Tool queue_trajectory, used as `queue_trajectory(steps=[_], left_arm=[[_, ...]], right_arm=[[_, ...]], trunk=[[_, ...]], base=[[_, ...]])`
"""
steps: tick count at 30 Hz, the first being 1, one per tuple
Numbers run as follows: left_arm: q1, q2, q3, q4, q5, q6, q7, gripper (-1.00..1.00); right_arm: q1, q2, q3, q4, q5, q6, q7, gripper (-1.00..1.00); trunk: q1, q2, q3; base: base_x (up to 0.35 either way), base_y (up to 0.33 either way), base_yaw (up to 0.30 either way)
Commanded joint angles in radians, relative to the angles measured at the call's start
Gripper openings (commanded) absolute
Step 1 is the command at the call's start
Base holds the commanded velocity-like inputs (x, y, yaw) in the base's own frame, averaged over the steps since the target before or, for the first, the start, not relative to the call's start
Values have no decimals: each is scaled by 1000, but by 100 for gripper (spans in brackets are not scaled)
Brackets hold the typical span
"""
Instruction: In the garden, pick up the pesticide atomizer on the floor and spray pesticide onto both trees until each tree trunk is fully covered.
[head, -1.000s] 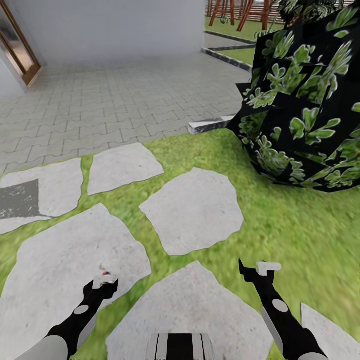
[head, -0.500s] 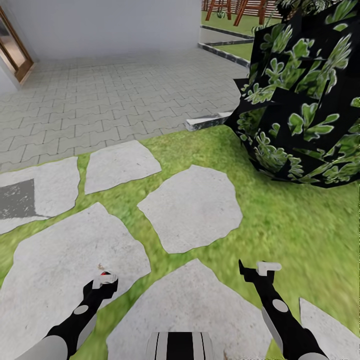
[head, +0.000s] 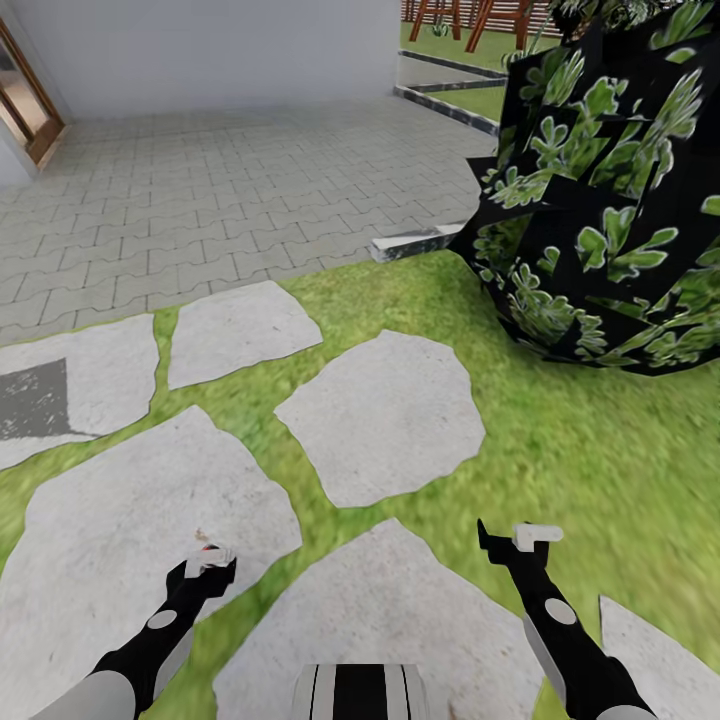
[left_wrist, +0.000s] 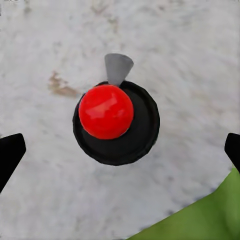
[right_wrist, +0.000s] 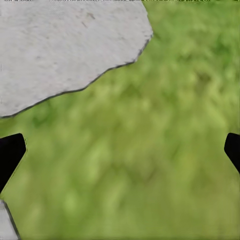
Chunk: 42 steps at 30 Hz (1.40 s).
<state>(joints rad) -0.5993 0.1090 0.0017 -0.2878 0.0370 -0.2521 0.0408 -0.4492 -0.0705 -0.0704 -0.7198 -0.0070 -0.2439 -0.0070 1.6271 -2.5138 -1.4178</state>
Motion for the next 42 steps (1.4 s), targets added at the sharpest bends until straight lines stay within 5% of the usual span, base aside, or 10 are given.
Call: queue_trajectory(steps=[1, 42], left_arm=[[0, 0, 0, 1, 4, -3, 1, 100], [0, 0, 0, 1, 3, -6, 1, 100]], right_arm=[[0, 0, 0, 0, -1, -3, -1, 100], [0, 0, 1, 0, -1, -3, -1, 100]], trunk=[[0, 0, -1], [2, -1, -19]], base=[[75, 135, 0], [5, 9, -16]])
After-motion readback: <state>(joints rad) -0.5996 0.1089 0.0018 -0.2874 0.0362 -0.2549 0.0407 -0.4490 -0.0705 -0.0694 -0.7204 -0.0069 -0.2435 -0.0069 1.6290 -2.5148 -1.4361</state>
